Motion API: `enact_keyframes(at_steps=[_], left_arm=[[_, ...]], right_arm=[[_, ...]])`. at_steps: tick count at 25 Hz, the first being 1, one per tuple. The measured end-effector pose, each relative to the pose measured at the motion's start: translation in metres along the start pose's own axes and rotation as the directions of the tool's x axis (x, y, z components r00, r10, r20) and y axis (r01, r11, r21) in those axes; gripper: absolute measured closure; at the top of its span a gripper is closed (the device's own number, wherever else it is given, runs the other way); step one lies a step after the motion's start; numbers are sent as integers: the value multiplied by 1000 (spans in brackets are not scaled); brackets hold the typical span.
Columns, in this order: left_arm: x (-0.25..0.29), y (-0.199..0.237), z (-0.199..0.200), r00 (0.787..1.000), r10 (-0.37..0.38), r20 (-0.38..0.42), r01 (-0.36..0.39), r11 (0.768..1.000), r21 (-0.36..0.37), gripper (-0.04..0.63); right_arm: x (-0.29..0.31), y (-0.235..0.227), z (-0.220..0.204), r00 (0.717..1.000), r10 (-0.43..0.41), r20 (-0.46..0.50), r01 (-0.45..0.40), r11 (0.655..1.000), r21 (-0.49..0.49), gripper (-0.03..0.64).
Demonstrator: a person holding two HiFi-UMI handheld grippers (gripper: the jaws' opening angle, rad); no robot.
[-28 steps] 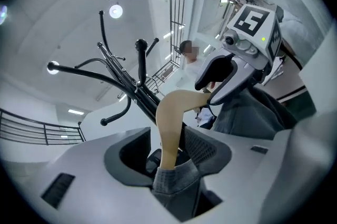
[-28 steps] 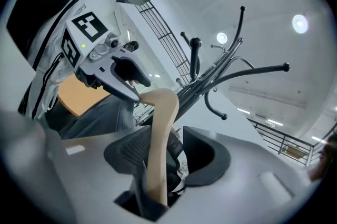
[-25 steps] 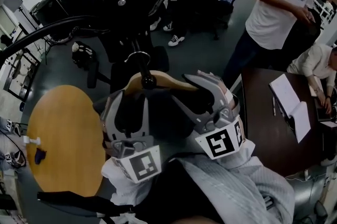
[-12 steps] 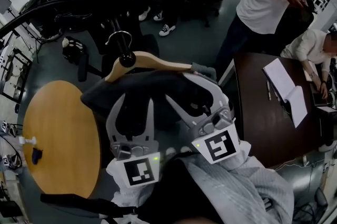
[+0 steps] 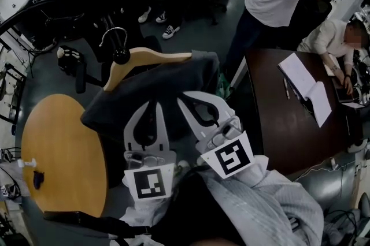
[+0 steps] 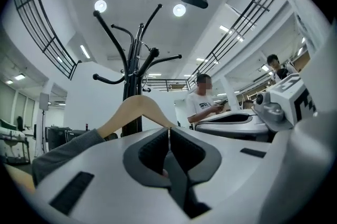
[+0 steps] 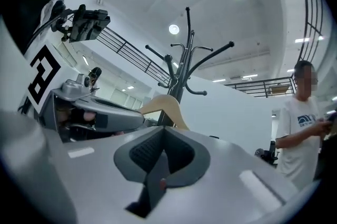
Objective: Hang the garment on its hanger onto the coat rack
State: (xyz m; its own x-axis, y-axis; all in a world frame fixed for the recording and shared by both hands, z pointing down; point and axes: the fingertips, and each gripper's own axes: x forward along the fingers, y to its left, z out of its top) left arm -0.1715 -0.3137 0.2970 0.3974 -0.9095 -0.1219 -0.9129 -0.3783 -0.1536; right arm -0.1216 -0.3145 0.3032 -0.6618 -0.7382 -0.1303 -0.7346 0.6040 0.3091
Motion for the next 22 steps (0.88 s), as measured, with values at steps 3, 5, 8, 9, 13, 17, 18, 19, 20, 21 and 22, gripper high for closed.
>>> enact_keyframes(at_steps=[3, 5, 8, 9, 13, 17, 18, 19, 20, 21, 22], left_arm=[[0, 0, -2, 1000, 11, -14, -11, 1000, -11, 589], [0, -1, 0, 1000, 11, -10, -11, 1000, -8, 589], [-1, -3, -1, 1000, 6, -20, -5, 1000, 15, 589], [-3, -3, -1, 1000, 2, -26, -2, 1000, 16, 589], [-8, 1, -1, 999, 3, -37, -3, 1000, 18, 589], [-8, 9, -3, 999, 5, -36, -4, 1000, 24, 589], [-7, 10, -4, 999, 1, -38, 0, 1000, 24, 589], [-7, 10, -5, 999, -4, -41, 5, 1000, 25, 589], [-7, 10, -6, 999, -8, -43, 9, 1000, 26, 589], [-6, 9, -7, 999, -11, -43, 12, 1000, 24, 589], [-5, 9, -7, 999, -14, -42, 15, 1000, 20, 589]], right_arm=[[-1, -1, -3, 1000, 2, -15, -2, 999, 35, 615], [-1, -6, -4, 1000, -11, -16, 12, 996, 86, 615], [4, -8, -2, 1000, -15, -11, 16, 994, 106, 615], [5, -8, -1, 1000, -15, -9, 16, 994, 109, 615], [9, -6, 3, 1000, -20, 7, 19, 992, 124, 615], [14, 0, 3, 1000, -21, 11, 19, 992, 125, 615], [14, 1, 3, 1000, -24, 11, 23, 992, 128, 615], [14, 1, 3, 999, -30, 12, 28, 991, 130, 615], [13, 1, 3, 999, -34, 13, 32, 991, 130, 615], [12, 1, 3, 999, -35, 11, 34, 991, 127, 615], [11, 1, 3, 999, -35, 6, 34, 992, 121, 615]])
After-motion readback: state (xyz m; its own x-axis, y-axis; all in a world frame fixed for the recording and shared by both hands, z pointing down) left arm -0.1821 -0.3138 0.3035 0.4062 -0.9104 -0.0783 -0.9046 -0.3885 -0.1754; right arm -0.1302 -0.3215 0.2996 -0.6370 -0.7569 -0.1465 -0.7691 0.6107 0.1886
